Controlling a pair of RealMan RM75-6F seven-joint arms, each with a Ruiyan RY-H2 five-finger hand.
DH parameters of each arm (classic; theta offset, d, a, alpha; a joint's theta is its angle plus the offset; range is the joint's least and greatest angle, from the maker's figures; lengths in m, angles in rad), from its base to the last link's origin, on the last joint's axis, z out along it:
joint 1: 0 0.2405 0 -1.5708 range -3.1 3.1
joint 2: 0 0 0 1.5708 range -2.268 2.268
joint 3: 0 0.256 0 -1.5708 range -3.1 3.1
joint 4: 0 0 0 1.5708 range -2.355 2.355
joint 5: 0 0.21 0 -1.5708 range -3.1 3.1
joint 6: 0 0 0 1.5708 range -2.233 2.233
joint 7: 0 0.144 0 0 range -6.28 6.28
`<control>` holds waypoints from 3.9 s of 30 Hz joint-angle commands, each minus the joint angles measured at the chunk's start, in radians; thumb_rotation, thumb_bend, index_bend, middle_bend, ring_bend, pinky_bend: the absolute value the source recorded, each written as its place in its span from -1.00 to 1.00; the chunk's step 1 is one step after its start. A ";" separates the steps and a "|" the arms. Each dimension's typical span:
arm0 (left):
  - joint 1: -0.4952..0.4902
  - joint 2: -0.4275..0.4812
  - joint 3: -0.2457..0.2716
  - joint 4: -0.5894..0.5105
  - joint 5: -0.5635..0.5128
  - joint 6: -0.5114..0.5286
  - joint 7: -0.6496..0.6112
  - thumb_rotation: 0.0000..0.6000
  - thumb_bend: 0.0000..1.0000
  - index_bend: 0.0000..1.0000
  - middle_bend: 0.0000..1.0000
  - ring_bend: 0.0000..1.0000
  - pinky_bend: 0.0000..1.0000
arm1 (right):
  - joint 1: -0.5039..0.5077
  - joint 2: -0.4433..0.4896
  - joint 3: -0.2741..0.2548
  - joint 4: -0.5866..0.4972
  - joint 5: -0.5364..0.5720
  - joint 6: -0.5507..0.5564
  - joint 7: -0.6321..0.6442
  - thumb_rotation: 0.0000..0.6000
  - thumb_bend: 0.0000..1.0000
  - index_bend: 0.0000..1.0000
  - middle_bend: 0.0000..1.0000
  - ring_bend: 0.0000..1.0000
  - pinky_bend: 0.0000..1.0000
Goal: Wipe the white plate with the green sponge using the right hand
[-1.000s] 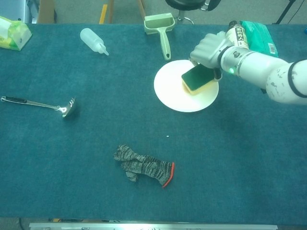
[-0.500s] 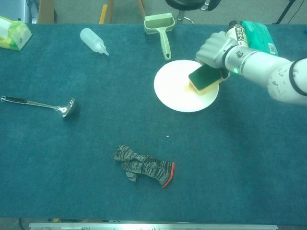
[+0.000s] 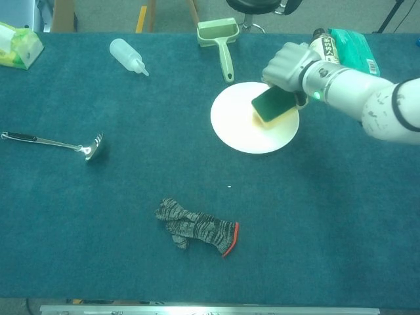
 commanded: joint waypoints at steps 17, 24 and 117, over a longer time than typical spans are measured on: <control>0.006 -0.001 -0.001 0.013 0.001 0.001 -0.022 1.00 -0.63 -0.24 -0.39 -0.56 -0.28 | 0.023 -0.006 -0.050 0.006 0.067 0.019 -0.073 1.00 -0.74 -0.31 0.09 0.00 -0.26; 0.005 -0.002 -0.001 0.012 0.000 -0.003 -0.022 1.00 -0.63 -0.24 -0.39 -0.56 -0.28 | 0.042 0.027 -0.068 -0.055 0.124 0.074 -0.138 1.00 -0.74 -0.31 0.09 0.00 -0.26; 0.011 -0.015 -0.004 0.029 -0.009 -0.018 -0.033 1.00 -0.64 -0.24 -0.39 -0.56 -0.28 | -0.085 0.150 -0.024 -0.256 -0.093 0.206 0.004 1.00 -0.74 -0.31 0.09 0.00 -0.26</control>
